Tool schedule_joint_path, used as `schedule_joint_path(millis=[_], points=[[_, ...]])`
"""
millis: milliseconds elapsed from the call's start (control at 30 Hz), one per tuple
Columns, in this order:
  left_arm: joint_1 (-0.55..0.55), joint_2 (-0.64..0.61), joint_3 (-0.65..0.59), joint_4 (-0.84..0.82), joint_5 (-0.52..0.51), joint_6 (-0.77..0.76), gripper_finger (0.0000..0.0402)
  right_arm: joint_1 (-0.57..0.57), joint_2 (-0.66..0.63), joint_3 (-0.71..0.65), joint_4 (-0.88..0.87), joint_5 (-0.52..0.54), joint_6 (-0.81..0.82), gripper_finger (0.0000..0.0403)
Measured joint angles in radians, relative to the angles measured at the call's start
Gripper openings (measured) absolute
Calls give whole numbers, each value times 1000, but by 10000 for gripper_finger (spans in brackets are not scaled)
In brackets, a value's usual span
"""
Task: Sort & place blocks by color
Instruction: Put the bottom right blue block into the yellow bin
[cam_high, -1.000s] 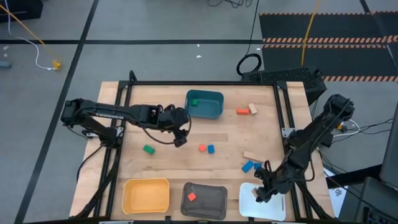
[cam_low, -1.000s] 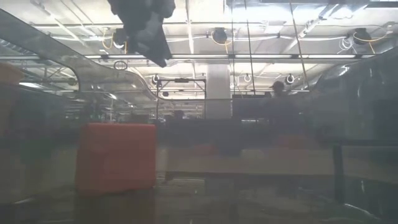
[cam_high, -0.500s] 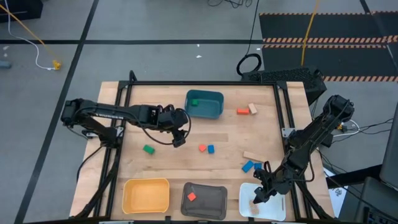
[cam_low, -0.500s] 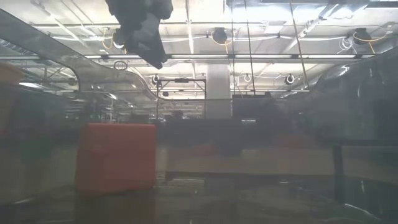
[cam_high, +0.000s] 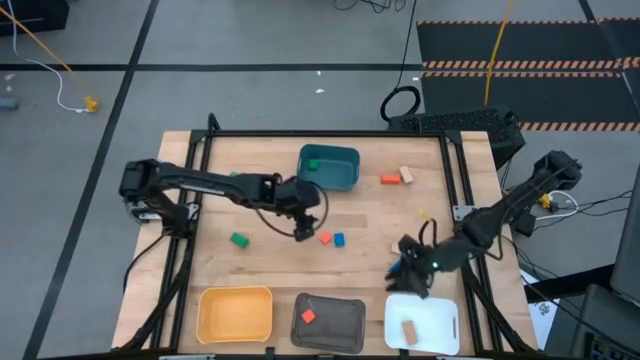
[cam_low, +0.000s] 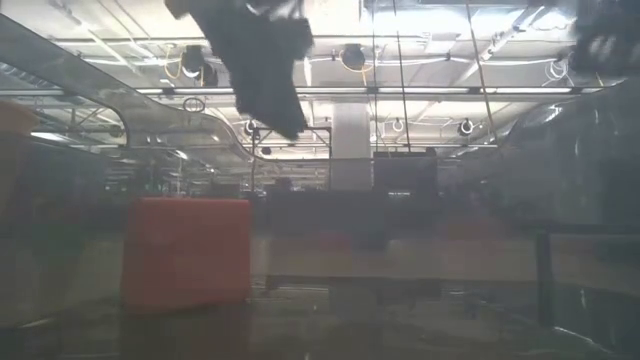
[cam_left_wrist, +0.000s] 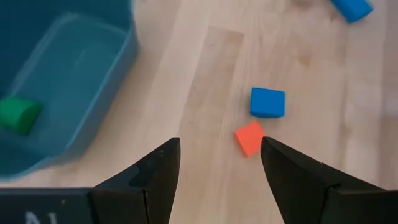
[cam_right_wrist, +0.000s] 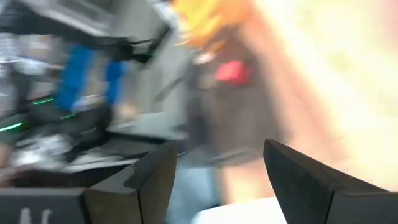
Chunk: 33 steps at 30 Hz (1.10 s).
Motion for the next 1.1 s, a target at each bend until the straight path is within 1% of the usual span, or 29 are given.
schedule_joint_path(millis=[167,267,400,567,667,767,833,1100], points=[[-15,99,0,84,2,74,225,-117,-11,0,-252,-4,-81,233],[-26,161,0,164,32,114,225,-174,-10,0,-405,0,-146,233],[-36,228,0,268,47,118,225,-248,-2,0,-508,27,-217,233],[-46,261,0,329,45,148,225,-293,-3,0,-490,27,-324,233],[-46,270,0,347,85,199,225,-314,-3,0,-479,27,-397,233],[-46,276,0,338,140,311,225,-327,-3,0,-474,56,-482,233],[-46,275,0,331,150,407,225,-328,-3,0,-473,79,-518,233],[-34,275,0,345,151,709,225,-327,-3,0,-470,75,-521,233]])
